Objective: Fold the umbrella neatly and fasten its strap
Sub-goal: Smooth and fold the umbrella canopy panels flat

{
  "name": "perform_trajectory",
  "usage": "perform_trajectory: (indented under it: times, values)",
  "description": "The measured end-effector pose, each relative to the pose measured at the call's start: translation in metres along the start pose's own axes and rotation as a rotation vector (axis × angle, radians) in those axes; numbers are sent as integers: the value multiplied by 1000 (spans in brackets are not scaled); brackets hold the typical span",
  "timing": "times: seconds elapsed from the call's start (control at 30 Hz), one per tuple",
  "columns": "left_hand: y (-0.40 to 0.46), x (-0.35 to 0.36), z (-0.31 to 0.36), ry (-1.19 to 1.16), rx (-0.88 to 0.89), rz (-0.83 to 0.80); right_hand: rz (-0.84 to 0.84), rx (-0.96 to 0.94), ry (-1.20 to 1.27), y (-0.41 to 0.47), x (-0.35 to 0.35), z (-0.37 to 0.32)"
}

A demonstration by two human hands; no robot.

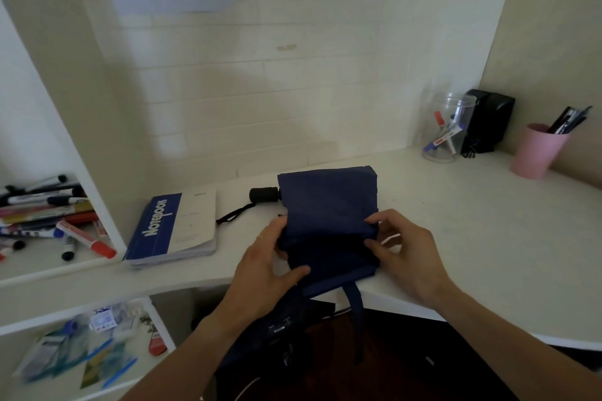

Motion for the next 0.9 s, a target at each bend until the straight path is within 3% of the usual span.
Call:
perform_trajectory:
  times: [0.13, 0.3, 0.47, 0.6, 0.77, 0.9]
  values:
    - [0, -5, -8, 137, 2, 6, 69, -76, -87, 3, -11, -2]
    - [1, -2, -8, 90, 19, 23, 126, -257, -225, 6, -26, -11]
    - [0, 1, -5, 175, 37, 76, 73, -375, -269, -3, -27, -18]
    - [-1, 0, -6, 199, 64, 72, 13, -302, -200, -9, -21, -14]
    - [3, -7, -9, 37, 14, 39, -77, -244, -147, -16, -11, -14]
    - [13, -16, -13, -28, -193, -54, -55, -297, -252, -18, -6, -15]
Point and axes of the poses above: each hand's wrist, its own y-axis towards the middle knuckle, its own x-axis out of the palm, z = x × y, the point moved 4 cm from there along y, towards the middle knuckle, and after that the axes turned 12 degrees about -y, right-handed, at the moved point
